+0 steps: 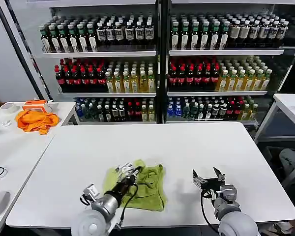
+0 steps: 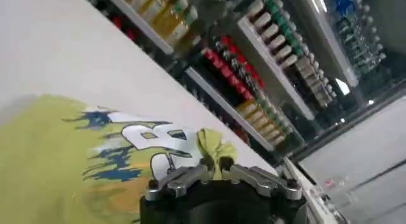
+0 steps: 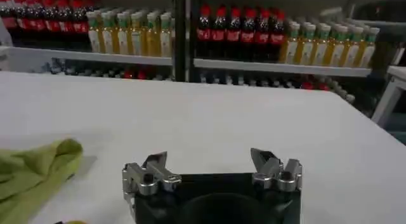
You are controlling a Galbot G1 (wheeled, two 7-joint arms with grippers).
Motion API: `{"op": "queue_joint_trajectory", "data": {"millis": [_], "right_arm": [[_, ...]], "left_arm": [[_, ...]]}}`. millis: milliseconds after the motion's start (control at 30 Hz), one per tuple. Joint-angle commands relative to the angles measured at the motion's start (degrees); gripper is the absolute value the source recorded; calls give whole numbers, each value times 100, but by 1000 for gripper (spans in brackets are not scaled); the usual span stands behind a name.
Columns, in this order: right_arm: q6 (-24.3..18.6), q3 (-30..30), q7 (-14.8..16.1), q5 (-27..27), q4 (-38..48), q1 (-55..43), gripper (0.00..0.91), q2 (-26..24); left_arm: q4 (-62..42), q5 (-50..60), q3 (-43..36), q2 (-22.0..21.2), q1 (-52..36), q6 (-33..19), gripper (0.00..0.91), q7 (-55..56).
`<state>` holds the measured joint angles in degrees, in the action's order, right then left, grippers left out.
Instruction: Fold and organize the clothes.
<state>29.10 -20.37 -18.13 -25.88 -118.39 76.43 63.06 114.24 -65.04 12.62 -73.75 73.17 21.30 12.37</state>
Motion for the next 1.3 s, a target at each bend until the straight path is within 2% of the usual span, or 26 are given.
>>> {"op": "queue_joint_trajectory", "data": {"millis": [33, 367, 567, 867, 1300], "right_arm": [[2, 5, -6, -8, 21, -52, 907, 0], [-1, 38, -32, 6, 109, -100, 907, 7], [-5, 49, -32, 15, 96, -99, 907, 34], [-4, 81, -31, 27, 57, -131, 907, 84], [11, -3, -50, 45, -47, -14, 907, 88]], "left_arm": [[-216, 285, -592, -185, -68, 14, 907, -105], [-237, 575, -456, -304, -218, -273, 907, -245], [236, 1071, 218, -18, 333, -266, 907, -109], [223, 1683, 1309, 454, 1066, -232, 907, 97], [-177, 1658, 1150, 345, 1038, -61, 907, 32]]}}
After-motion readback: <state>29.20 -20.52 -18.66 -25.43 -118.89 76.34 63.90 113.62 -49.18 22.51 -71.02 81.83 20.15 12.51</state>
